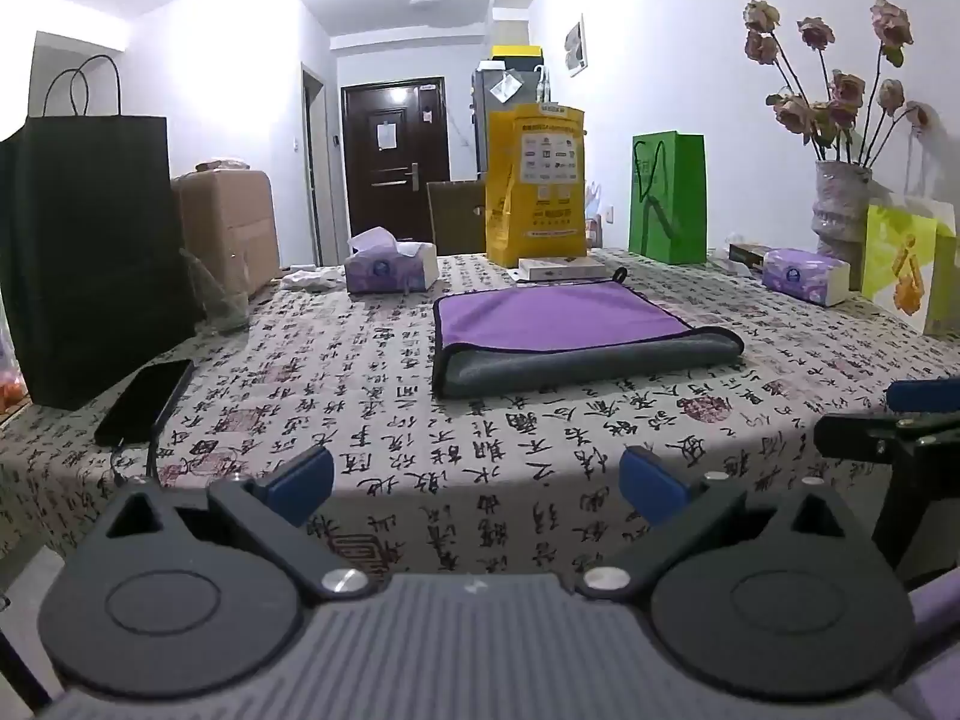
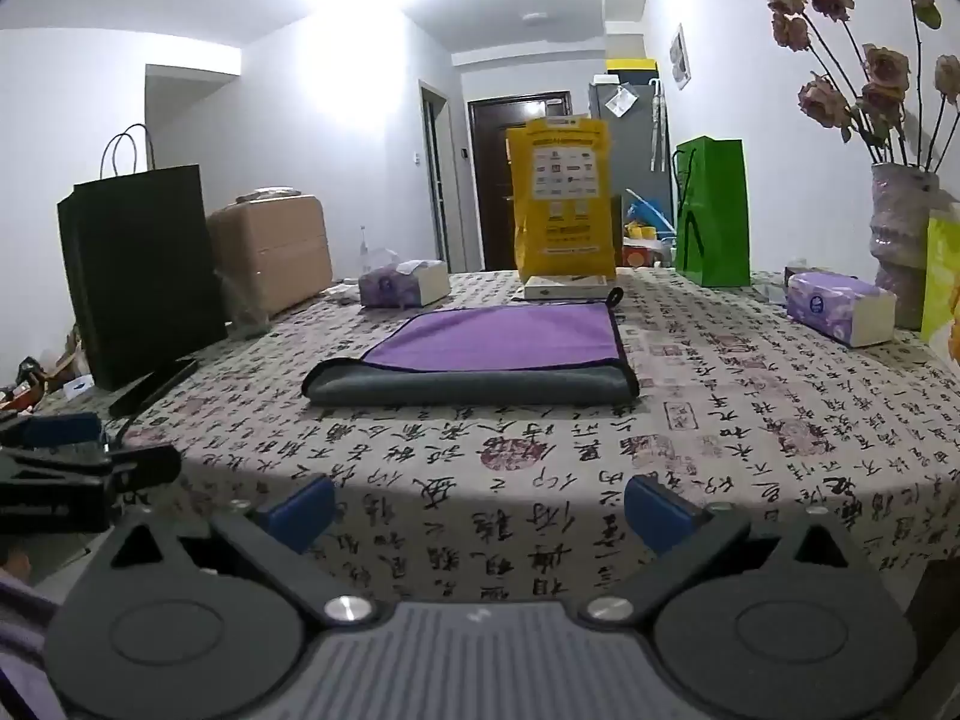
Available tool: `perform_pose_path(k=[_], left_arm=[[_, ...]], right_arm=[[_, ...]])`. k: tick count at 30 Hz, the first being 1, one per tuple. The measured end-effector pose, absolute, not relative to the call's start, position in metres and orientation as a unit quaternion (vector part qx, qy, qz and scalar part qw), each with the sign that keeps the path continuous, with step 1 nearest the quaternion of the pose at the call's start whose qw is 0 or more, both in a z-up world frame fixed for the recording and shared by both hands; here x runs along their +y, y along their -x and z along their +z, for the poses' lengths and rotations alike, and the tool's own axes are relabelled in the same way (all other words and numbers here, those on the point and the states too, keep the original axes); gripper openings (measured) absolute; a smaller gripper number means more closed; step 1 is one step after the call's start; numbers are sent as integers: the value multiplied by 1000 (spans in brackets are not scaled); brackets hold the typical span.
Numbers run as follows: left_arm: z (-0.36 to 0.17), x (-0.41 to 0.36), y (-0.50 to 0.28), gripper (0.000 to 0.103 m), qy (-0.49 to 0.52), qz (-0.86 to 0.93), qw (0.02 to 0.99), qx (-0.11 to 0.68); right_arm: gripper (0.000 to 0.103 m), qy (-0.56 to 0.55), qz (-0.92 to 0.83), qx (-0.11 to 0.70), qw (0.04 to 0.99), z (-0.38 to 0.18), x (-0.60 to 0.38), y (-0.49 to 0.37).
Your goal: Fold towel
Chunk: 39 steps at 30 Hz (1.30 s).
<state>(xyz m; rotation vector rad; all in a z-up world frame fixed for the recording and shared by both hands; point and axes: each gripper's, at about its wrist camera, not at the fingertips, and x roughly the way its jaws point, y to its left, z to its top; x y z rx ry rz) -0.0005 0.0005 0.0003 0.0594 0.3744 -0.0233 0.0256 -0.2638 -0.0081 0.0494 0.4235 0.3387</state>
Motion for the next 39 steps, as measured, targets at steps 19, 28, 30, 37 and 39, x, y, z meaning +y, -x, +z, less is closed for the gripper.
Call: perform_pose_path(k=[19, 28, 30, 37, 39], left_arm=[[3, -5, 3, 103, -43, -9, 983, 178], [3, -5, 2, 103, -43, -9, 983, 178], [3, -5, 2, 103, -43, -9, 983, 178], [3, -5, 2, 103, -43, -9, 983, 178], [3, -5, 2, 103, -43, -9, 983, 178]], right_arm=[[103, -3, 176, 189, 966, -7, -259, -23], [103, -2, 176, 190, 966, -8, -257, -23], [103, -1, 177, 192, 965, -8, -257, -23], [103, -2, 177, 193, 965, -9, -258, -24], [103, -2, 176, 193, 965, -9, -258, -24]])
